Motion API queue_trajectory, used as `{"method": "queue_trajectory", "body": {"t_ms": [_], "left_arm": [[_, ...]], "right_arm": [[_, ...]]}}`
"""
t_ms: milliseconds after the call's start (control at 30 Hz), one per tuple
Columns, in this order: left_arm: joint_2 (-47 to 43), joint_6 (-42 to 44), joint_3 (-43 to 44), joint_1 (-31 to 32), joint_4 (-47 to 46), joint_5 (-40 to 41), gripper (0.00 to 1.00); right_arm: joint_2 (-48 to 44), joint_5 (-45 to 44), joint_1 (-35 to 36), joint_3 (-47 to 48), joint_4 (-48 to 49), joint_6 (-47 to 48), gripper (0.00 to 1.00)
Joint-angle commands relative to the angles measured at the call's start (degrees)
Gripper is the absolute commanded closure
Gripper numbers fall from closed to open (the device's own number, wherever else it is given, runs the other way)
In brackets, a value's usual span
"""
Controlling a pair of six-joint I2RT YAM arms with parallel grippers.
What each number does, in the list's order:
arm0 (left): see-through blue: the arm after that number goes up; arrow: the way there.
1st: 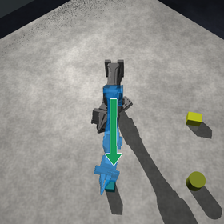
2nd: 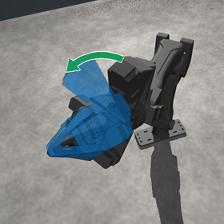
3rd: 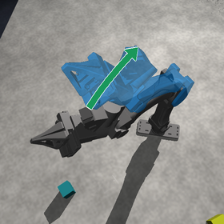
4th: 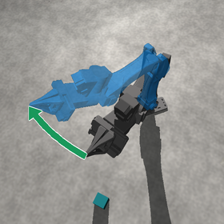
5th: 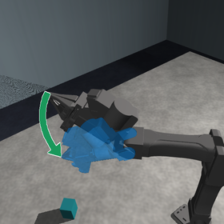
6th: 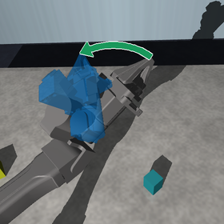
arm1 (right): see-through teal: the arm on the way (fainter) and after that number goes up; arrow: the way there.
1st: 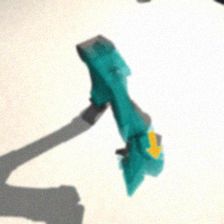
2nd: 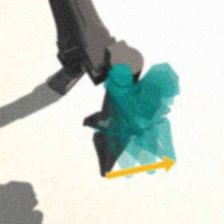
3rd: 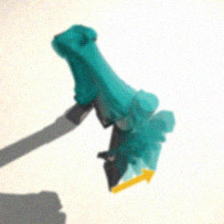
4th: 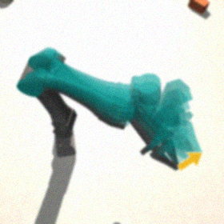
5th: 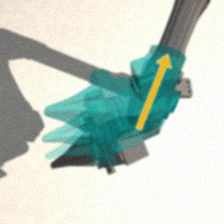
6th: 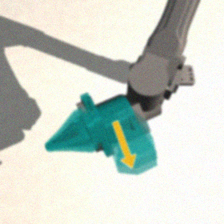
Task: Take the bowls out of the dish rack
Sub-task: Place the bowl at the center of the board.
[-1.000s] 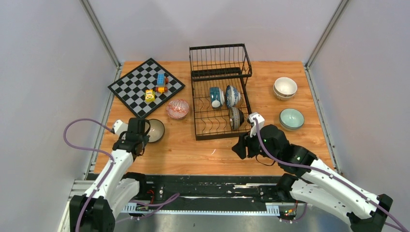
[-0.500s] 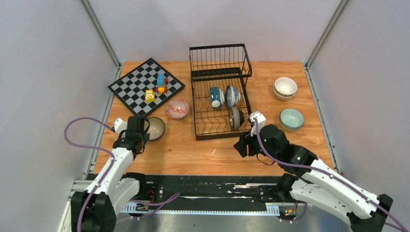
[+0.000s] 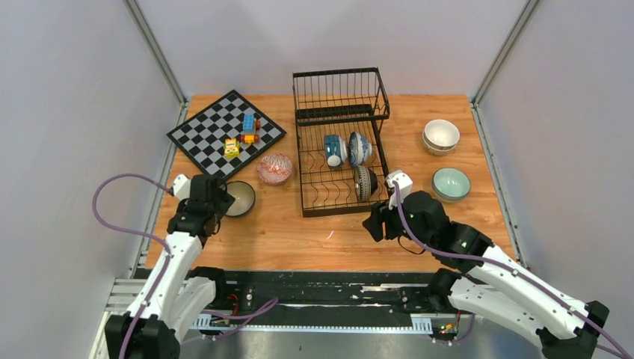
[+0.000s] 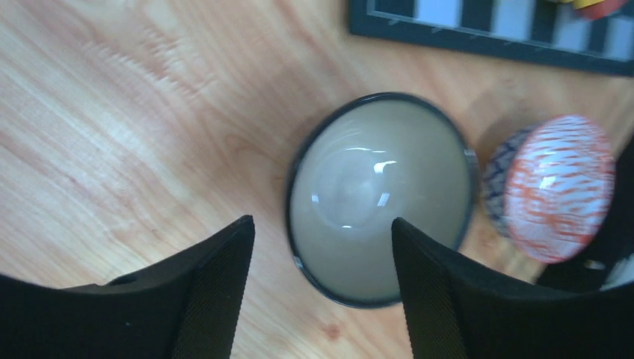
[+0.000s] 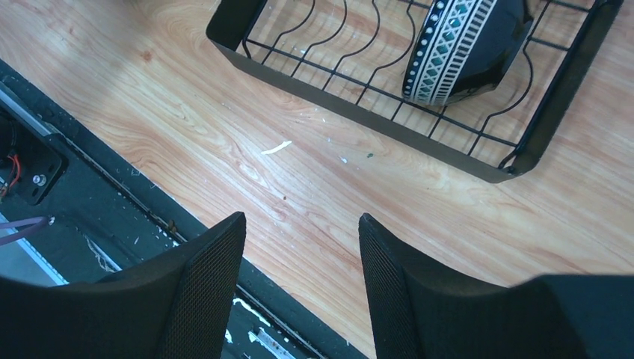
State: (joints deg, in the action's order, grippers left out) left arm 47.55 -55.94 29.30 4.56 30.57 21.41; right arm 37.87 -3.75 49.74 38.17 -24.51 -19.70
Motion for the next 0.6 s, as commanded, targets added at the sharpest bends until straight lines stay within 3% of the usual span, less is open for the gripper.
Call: {"method": "queue_trajectory", "body": {"t_ms": [0,100,300,367,500,567], "left_arm": [[-5.18,8.06,5.83,-0.51,1.98,-2.11,0.21],[-7.87,13.04,8.21,-0.47,1.54,-6.03,0.01],[-12.07,21.17,9.08,0.98,-6.27,-21.93,0.00],[-11.74,23.60,9.95,6.16,-7.86,-20.03,0.00],[-7.17,29.43,14.91,24.97,-6.78,-6.49,0.00],[-4.44,30.88,16.75,30.25,-7.57,-3.77,0.00]], "right_arm": [[-1.14,-3.37,-0.16,3.62,-2.24,3.95,0.39],[-1.95,-5.81,-0.17,5.01,-2.65,6.74,0.37],[-2.40,-8.07,-0.17,6.44,-1.41,10.76,0.35],[-1.60,-9.26,-0.17,6.27,-0.97,10.84,0.34],[1.03,-11.23,-0.17,6.24,0.68,9.28,0.34],[2.50,-11.91,-0.19,6.30,1.91,8.91,0.34]]}}
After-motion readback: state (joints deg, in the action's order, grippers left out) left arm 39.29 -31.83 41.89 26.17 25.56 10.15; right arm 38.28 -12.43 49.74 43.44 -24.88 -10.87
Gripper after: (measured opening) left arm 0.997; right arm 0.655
